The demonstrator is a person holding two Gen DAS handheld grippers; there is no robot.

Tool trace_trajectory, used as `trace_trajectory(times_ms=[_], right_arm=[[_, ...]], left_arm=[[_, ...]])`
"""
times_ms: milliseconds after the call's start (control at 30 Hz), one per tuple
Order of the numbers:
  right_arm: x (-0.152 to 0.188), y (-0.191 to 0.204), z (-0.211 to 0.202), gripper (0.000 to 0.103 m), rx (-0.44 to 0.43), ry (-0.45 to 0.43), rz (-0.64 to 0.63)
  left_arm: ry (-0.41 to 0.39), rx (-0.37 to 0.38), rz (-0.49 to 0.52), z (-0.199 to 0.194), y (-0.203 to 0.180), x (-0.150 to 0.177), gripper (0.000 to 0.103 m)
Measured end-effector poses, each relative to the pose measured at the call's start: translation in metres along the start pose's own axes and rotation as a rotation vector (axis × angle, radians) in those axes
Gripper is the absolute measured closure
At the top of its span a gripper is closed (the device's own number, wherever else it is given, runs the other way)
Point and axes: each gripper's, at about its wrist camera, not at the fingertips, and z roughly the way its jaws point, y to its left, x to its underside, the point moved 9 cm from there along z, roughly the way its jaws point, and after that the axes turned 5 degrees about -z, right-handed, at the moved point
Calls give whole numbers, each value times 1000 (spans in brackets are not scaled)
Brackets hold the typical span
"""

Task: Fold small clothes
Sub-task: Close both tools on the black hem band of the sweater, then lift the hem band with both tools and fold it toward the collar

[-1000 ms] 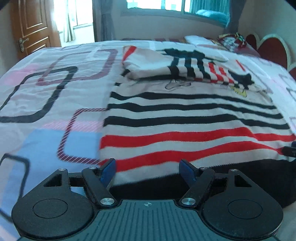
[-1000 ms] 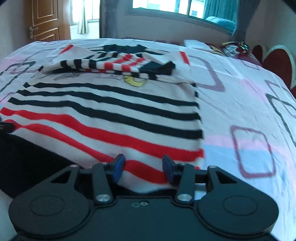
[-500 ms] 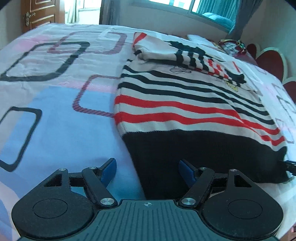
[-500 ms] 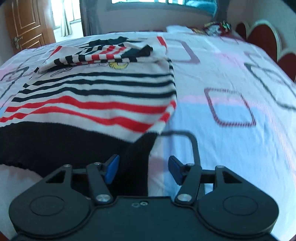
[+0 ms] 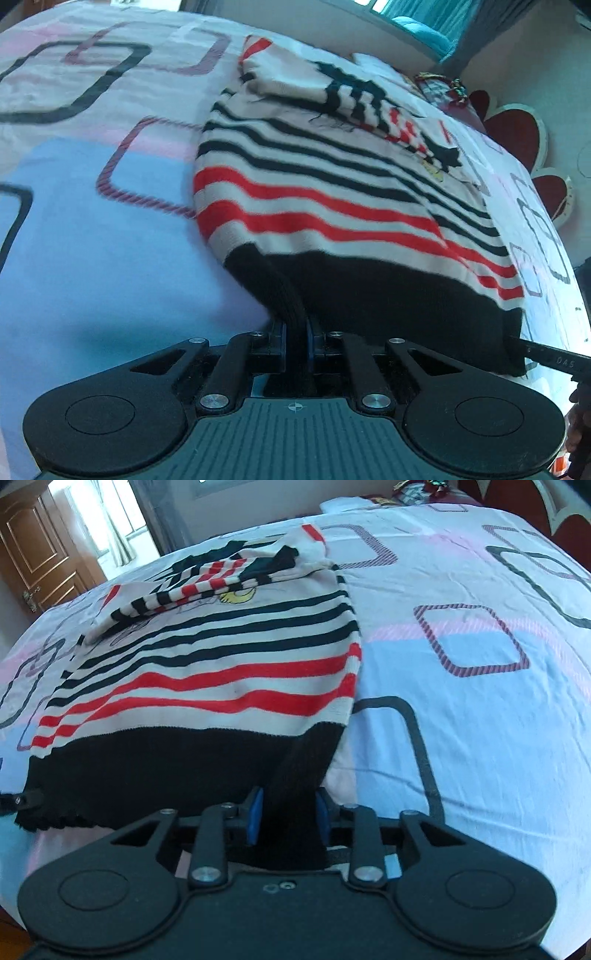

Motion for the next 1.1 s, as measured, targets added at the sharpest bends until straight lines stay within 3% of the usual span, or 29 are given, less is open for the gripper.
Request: trace_trajectory(times_ms=[67, 333, 533, 733, 900, 933, 1000, 1033, 1067, 1100], right_arm=[[-1, 6, -1, 93, -13, 0, -32], [-56, 13, -25, 93, -87, -174, -34], [-146, 8, -18, 93, -129, -318, -25], [-235, -6, 53, 93, -138, -318, -8], [-280, -24, 117, 90, -116, -251, 28], [-283, -25, 127, 84, -110, -237, 23], [-288, -27, 142, 70, -85, -209, -2], [-291, -28, 143, 59, -75, -218, -12], [-293, -29, 143, 49, -75, -232, -24], [-296, -30, 140, 46, -73, -250, -37]], left_arm=[[-44, 20, 38, -5, -11, -8, 93], [-266, 101, 94, -13, -59, -94, 94], [-350, 81, 70, 27, -82, -189, 94], [-371, -38, 31, 92, -81, -273, 94], [-261, -142, 17, 152, -70, -298, 94], [-229, -146, 26, 160, -68, -298, 93], [-201, -143, 59, 163, -68, -296, 87], [-210, -135, 79, 160, -67, -294, 74], [-227, -139, 104, 155, -67, -291, 39], [-251, -157, 128, 149, -66, -292, 19]])
